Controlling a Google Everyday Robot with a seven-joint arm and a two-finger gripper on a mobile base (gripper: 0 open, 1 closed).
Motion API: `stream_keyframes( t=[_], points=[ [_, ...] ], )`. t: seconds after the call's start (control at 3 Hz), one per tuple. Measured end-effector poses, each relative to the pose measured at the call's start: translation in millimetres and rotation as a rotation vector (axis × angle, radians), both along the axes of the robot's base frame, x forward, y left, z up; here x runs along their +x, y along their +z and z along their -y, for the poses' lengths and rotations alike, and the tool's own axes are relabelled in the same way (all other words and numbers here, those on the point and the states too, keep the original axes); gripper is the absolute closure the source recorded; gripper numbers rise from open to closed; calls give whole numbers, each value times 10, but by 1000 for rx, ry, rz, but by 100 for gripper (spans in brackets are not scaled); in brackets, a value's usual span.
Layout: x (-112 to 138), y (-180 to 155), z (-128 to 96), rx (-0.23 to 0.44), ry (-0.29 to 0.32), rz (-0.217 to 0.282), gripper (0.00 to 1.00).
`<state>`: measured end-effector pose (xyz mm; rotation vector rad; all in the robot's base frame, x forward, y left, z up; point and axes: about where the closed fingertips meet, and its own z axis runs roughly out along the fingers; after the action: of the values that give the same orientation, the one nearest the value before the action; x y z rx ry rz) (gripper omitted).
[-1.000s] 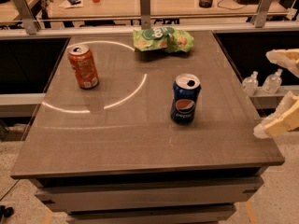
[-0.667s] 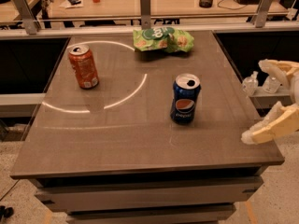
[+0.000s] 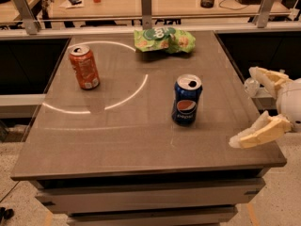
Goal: Move pepsi can near coke can
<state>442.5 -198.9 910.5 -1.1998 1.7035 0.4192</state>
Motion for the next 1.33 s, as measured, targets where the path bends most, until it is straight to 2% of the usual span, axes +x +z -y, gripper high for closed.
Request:
stream_keyframes(
  t=[0.33,0.67,1.0,1.33],
  points=[
    [63,-98,-42,-5,12,2,0],
    [222,-180,-184,25,47,20,0],
    [336,-283,-376,88,90,2,0],
    [376,-415,-537,149,118,-48,0]
  ],
)
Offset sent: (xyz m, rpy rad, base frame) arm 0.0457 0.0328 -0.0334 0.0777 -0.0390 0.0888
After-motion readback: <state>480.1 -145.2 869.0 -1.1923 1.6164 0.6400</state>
